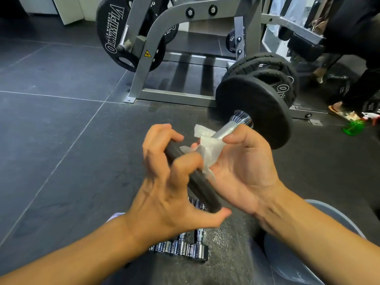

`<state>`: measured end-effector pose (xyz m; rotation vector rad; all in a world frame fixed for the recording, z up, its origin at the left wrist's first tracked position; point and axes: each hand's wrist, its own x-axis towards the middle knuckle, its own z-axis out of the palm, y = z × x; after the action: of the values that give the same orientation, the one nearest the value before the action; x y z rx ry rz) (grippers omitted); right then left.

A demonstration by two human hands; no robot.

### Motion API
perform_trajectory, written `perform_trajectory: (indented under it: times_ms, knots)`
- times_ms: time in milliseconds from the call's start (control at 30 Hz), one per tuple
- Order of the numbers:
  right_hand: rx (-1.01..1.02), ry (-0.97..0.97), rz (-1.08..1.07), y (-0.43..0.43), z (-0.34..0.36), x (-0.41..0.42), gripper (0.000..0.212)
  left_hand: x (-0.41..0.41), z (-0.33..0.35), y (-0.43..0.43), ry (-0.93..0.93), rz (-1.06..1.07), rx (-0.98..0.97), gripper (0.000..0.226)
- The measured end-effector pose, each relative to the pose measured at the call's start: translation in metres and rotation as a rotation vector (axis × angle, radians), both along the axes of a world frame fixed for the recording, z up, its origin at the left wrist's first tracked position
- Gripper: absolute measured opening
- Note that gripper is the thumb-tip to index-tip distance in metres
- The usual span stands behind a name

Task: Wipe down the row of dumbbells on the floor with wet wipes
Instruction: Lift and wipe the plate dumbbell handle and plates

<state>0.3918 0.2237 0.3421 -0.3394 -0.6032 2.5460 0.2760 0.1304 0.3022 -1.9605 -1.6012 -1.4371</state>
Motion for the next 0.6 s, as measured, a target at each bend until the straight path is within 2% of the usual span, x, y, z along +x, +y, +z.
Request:
perform_trajectory:
  times_ms: [67, 100, 133, 200, 267, 300, 367, 433, 500, 533, 600]
  knots:
    - [0.017, 0.020, -0.007, -0.001, 0.003, 0.001, 0.031, -0.002, 0.003, 0.002, 0.032, -0.021, -0.009, 0.083]
    - [0.027, 0.017, -0.024, 0.000, 0.004, 0.001, 0.038, -0.003, 0.008, 0.001, -0.048, -0.034, -0.063, 0.086]
    - [0.033, 0.001, -0.043, 0.002, 0.002, 0.002, 0.048, -0.003, 0.014, 0.000, -0.203, -0.066, -0.139, 0.087]
    - [0.044, -0.019, -0.089, 0.007, 0.001, 0.003, 0.063, -0.004, 0.023, 0.000, -0.726, -0.232, -0.288, 0.080]
    - [0.055, 0.000, -0.125, 0.011, 0.005, 0.007, 0.060, -0.010, 0.023, 0.003, -1.245, -0.447, -0.387, 0.062]
    - [0.058, 0.025, -0.133, 0.012, 0.009, 0.010, 0.055, -0.014, 0.020, 0.004, -1.448, -0.495, -0.445, 0.054]
    - [0.086, 0.051, -0.167, 0.016, 0.016, 0.016, 0.052, -0.020, 0.016, 0.005, -1.737, -0.556, -0.638, 0.052]
    - [0.110, 0.054, -0.177, 0.020, 0.021, 0.021, 0.054, -0.020, 0.014, 0.002, -1.976, -0.596, -0.805, 0.068]
    - [0.117, 0.067, -0.165, 0.023, 0.022, 0.022, 0.058, -0.014, 0.013, 0.000, -2.147, -0.615, -0.847, 0.082]
    - [0.115, 0.074, -0.172, 0.024, 0.021, 0.022, 0.061, -0.011, 0.015, 0.000, -2.154, -0.585, -0.814, 0.081]
    - [0.096, 0.066, -0.209, 0.025, 0.018, 0.021, 0.061, -0.006, 0.016, -0.001, -2.009, -0.521, -0.684, 0.069]
